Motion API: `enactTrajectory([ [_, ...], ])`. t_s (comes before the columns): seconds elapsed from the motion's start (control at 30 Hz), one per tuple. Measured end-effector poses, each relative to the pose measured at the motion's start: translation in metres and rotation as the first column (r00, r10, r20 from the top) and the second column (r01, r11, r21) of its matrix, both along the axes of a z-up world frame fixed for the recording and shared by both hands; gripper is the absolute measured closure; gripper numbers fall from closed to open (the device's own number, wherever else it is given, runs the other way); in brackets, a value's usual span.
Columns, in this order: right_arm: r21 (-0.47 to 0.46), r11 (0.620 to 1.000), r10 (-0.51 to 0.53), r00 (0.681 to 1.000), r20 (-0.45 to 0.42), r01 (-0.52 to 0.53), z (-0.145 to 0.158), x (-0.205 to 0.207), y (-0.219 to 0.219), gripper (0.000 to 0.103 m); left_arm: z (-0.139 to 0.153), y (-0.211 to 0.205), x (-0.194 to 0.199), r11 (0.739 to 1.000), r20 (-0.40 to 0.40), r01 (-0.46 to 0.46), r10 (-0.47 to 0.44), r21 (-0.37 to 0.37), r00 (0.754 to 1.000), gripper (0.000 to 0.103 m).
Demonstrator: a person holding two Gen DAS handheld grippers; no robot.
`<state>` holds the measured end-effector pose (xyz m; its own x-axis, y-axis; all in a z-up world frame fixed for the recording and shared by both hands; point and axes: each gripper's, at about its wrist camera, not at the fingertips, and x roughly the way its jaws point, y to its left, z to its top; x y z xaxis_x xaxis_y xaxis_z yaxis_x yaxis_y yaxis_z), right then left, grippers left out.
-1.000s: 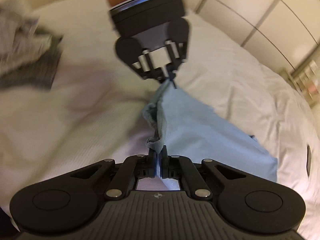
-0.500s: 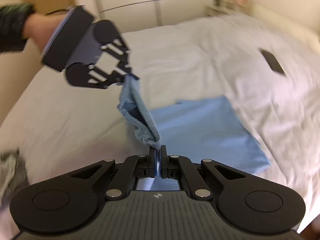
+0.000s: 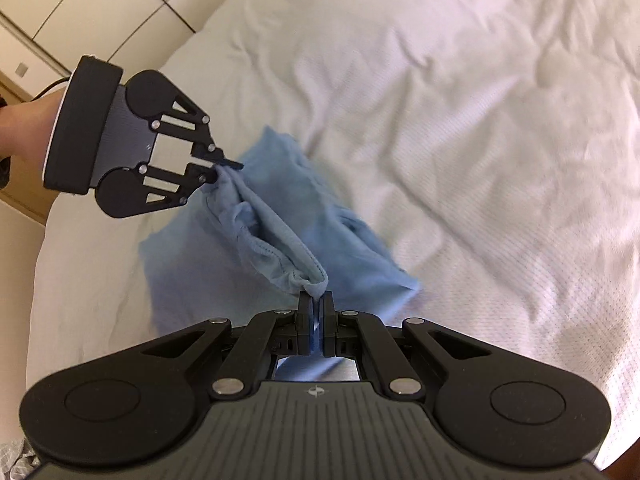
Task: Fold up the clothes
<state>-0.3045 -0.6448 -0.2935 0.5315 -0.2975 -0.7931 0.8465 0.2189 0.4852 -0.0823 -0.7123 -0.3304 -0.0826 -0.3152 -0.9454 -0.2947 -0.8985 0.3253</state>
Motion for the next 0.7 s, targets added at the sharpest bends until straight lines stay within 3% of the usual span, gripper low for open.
enactTrajectory([
  [0.27,0.036,0.997,-0.073,0.997,0.016,0.072,0.002,-0.021,0.007,0.103,-0.005,-0.013,-0.011,1.0,-0.015,0.011,-0.01,0.021,1.0,0.099],
  [0.4,0.05,0.991,-0.126,0.992,0.014,0.125,-0.005,-0.029,0.008,0.103,-0.007,-0.02,-0.01,0.999,-0.046,-0.043,0.044,0.033,0.998,0.098],
  [0.53,0.079,0.985,-0.154,0.988,0.029,0.152,-0.006,-0.03,0.012,0.102,-0.009,-0.027,-0.008,0.993,-0.079,-0.105,0.108,0.047,0.991,0.087],
  [0.63,0.08,0.983,-0.168,0.985,0.047,0.164,-0.004,-0.032,0.016,0.091,-0.011,-0.033,-0.007,0.987,-0.103,-0.151,0.157,0.059,0.982,0.084],
  [0.7,0.086,0.983,-0.167,0.984,0.065,0.161,-0.004,-0.032,0.02,0.074,-0.012,-0.036,-0.006,0.981,-0.119,-0.181,0.188,0.067,0.975,0.083],
])
